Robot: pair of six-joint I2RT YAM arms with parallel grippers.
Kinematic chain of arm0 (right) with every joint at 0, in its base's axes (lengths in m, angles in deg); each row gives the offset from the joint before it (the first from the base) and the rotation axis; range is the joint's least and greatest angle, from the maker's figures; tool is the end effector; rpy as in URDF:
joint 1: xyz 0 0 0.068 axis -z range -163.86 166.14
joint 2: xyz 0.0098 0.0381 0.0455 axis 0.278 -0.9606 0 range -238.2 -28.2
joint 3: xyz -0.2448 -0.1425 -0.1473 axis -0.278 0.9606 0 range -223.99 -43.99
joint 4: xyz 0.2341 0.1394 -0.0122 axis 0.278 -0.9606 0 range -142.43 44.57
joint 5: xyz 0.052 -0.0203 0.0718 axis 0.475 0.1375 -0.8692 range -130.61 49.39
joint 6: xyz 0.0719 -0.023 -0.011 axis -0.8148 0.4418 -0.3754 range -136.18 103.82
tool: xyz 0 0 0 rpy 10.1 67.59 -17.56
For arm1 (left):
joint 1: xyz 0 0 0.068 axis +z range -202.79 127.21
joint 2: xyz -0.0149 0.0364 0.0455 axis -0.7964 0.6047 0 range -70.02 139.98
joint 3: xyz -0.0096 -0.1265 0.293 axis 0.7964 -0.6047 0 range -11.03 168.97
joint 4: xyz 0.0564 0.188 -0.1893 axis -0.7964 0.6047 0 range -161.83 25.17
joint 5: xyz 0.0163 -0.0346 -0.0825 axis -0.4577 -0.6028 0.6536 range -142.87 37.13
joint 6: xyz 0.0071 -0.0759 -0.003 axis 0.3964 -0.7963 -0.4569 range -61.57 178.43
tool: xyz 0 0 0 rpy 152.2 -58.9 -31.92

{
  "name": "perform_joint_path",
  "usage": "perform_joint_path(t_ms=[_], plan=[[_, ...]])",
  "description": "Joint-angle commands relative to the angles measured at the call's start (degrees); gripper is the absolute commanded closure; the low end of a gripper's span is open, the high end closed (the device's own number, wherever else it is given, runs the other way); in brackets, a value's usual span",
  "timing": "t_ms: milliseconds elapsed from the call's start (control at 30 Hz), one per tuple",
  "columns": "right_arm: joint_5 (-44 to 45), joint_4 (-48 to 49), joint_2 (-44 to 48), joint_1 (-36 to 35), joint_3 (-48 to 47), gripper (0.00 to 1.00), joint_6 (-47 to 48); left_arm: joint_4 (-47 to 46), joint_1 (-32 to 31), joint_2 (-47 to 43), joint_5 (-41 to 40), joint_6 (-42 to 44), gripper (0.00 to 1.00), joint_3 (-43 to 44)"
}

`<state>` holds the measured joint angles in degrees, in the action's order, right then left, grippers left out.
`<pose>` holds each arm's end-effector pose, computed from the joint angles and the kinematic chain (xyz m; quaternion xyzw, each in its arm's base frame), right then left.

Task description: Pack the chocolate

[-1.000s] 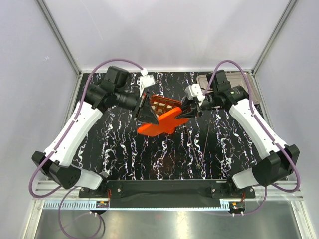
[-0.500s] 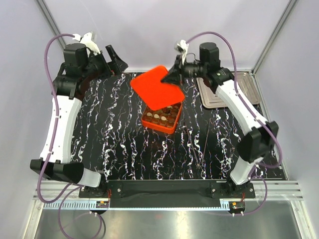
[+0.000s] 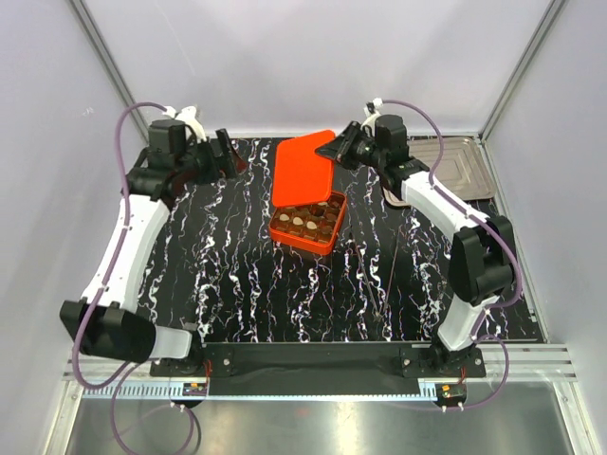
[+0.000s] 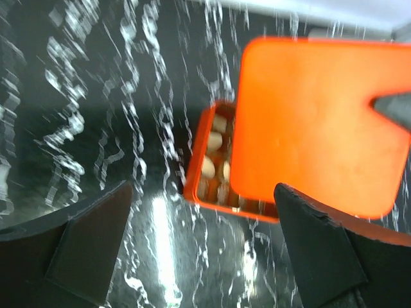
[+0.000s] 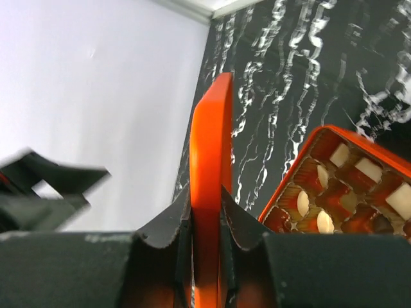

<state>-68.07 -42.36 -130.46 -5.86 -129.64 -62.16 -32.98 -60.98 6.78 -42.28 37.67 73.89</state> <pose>0.4315 0.2063 0.3714 0.0148 0.7770 0.4907 0.3941 0.3080 -0.0565 0.4425 -0.0494 0.8652 -0.2007 0.4568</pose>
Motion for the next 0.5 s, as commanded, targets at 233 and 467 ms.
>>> perform_joint_path(t_ms=[233,467], plan=[[7.7,29.4,4.2,0.6,16.4,1.0,-18.4,-11.9,0.0,3.5,13.8,-0.4,0.01,-10.8],[7.1,42.2,1.1,0.6,21.1,1.0,-23.7,-12.9,0.0,7.4,14.7,-2.2,0.01,-12.6]])
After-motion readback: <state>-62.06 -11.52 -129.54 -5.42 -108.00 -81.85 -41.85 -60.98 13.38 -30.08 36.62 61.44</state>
